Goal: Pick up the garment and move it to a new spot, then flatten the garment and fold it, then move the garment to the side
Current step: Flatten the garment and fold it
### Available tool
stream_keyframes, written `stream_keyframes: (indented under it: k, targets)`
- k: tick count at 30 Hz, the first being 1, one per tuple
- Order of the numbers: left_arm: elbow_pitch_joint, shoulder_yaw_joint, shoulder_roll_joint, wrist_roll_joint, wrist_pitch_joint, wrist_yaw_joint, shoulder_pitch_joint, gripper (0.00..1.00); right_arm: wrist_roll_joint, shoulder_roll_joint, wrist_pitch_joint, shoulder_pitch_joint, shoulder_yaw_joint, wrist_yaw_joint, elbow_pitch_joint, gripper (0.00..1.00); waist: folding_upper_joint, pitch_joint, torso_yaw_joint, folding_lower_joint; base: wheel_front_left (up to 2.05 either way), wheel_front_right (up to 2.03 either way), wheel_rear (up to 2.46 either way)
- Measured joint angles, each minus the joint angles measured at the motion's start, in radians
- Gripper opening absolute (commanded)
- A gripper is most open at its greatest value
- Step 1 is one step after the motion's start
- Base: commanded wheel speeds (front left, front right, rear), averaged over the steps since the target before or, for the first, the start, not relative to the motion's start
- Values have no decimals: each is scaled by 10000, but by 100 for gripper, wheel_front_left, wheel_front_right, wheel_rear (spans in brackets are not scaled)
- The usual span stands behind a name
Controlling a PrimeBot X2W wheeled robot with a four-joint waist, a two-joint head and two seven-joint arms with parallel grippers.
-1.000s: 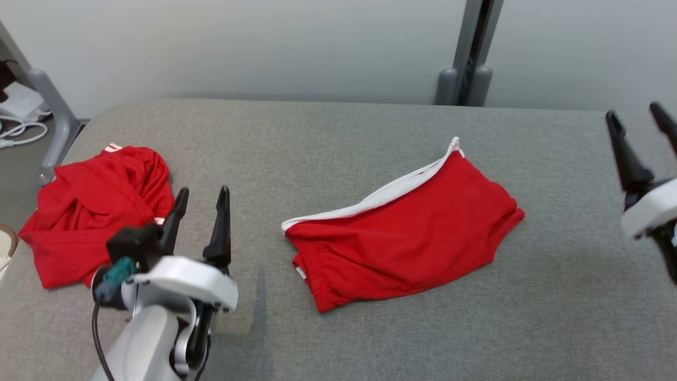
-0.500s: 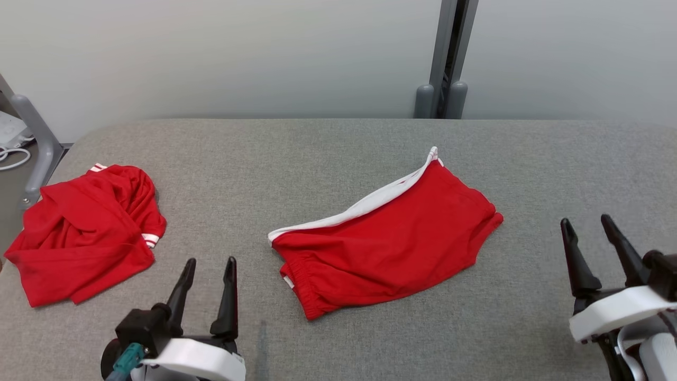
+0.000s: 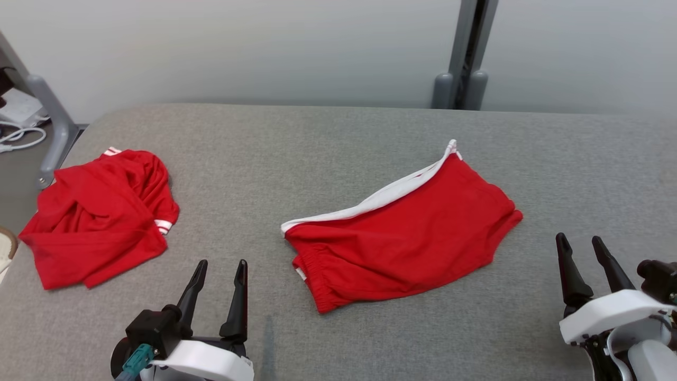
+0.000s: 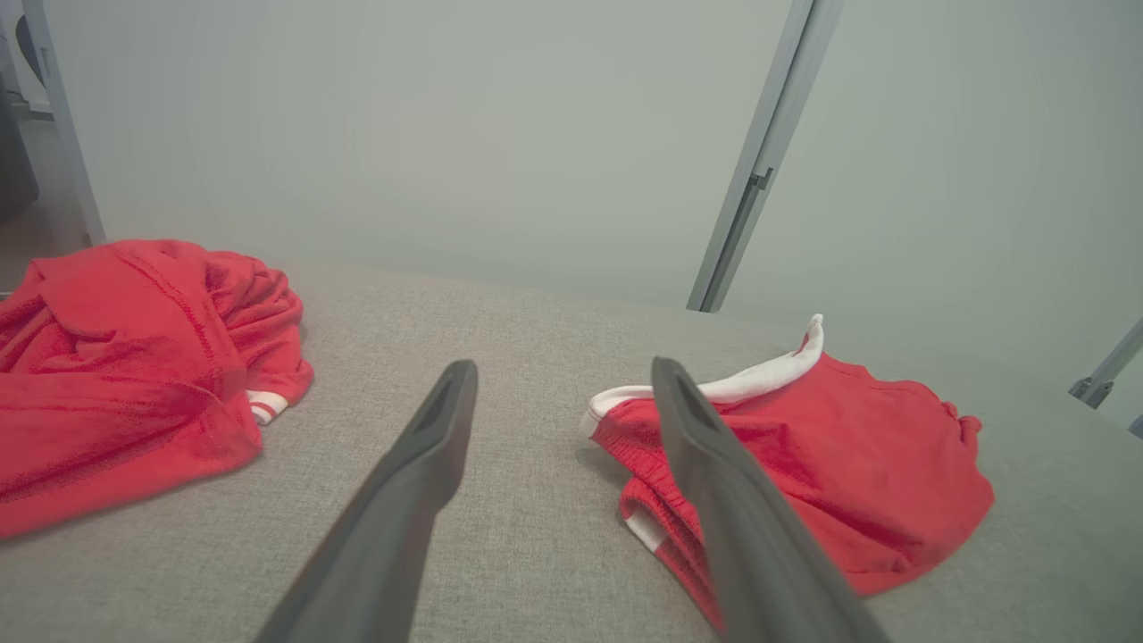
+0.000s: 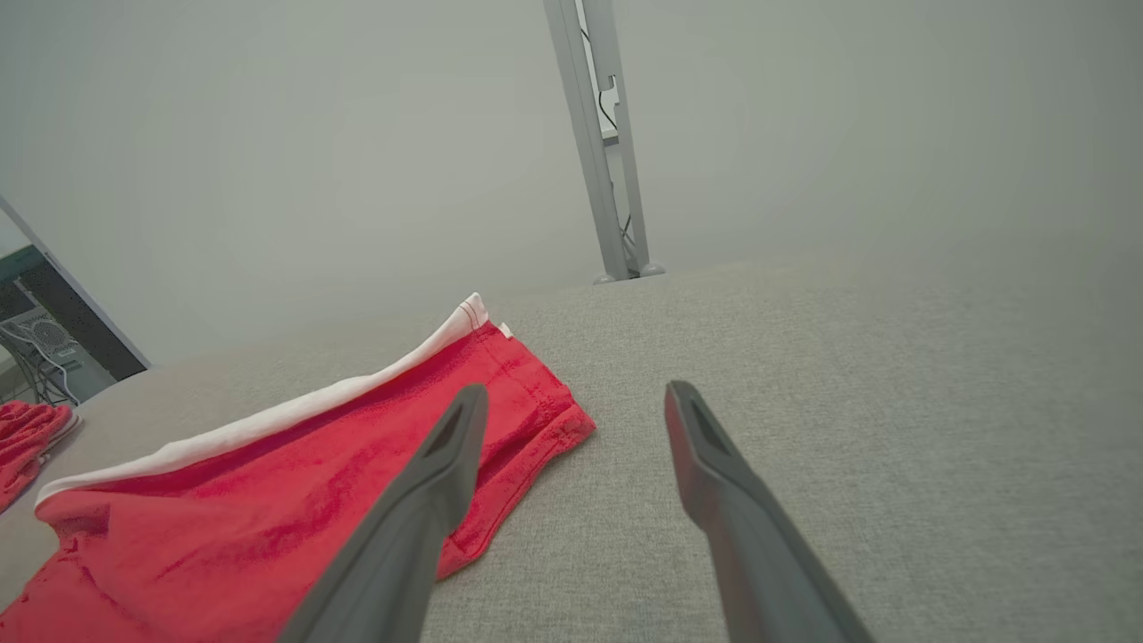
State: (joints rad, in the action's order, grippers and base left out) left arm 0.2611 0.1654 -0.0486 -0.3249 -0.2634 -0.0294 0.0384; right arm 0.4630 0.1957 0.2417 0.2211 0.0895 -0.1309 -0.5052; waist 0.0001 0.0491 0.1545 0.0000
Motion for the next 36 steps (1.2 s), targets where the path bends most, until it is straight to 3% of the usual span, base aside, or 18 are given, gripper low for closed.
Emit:
stream_keyframes:
  k: [9,17,27,36]
  targets:
    - [155,384,-6,-263,2,142,151,100,3012,-205,-1831,1231,-489,2,-1820,100,0,472,799,-1,0,0,0]
    - [192,476,-4,-263,0,161,407,100,4353,42,-2949,2011,-690,2,-2894,100,0,840,1675,0,0,0,0]
    - [86,763,-2,-364,0,219,488,100,5064,466,-3417,2992,-825,2,-3937,100,0,1220,2311,0,0,0,0]
    - [-21,959,0,-554,2,299,729,100,4993,740,-3565,3884,-552,0,-4963,100,0,1539,2560,0,0,0,0]
